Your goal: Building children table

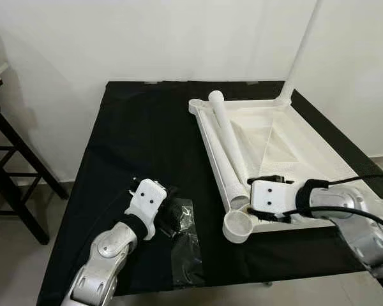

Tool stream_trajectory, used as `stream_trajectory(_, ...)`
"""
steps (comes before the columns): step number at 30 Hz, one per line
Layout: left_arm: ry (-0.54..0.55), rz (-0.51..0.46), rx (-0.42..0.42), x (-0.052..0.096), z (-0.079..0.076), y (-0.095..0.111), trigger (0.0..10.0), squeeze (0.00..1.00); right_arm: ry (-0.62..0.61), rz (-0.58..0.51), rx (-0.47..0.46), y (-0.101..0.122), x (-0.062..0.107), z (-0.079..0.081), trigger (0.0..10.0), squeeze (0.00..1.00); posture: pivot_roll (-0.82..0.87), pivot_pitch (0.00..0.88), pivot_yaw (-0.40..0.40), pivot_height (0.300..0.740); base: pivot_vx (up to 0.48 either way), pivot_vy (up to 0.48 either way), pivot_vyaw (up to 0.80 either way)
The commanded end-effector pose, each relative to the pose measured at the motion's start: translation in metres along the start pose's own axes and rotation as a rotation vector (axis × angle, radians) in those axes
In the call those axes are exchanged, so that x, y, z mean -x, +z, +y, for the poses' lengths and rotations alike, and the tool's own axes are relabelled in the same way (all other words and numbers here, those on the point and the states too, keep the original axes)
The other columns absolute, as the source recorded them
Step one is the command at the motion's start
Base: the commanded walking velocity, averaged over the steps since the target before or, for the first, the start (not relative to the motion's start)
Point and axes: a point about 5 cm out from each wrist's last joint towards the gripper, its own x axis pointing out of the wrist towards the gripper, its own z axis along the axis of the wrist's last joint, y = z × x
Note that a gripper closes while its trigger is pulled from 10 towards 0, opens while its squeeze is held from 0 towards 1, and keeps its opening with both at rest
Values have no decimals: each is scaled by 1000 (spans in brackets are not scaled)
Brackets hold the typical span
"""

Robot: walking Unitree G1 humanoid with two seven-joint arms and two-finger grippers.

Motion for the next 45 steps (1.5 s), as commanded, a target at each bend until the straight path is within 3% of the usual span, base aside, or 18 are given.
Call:
stream_trajectory(1,-9,19,-4,2,-1,-3,10000,0,-10,37,15,-3,-4,0,10000,0,10,102,-74,740,0,0,0)
stream_trajectory(9,-8,22,-6,3,-1,-3,10000,0,-53,88,15,-11,-14,-3,10000,0,13,105,-73,740,0,0,0)
stream_trajectory(19,-23,37,-9,4,-4,-4,10000,0,-169,69,-18,-13,-52,-1,10000,0,20,116,-69,740,0,0,0)
stream_trajectory(32,-27,45,-15,6,-5,-5,10000,0,-170,24,-63,-5,-65,4,10000,0,28,122,-71,740,0,0,0)
stream_trajectory(38,-27,48,-15,7,-5,-5,10000,0,-275,76,-129,-9,-77,9,10000,0,27,126,-72,740,0,0,0)
stream_trajectory(45,-28,49,-15,7,-6,-5,10000,0,-308,32,-158,0,-86,16,10000,0,29,128,-71,740,0,0,0)
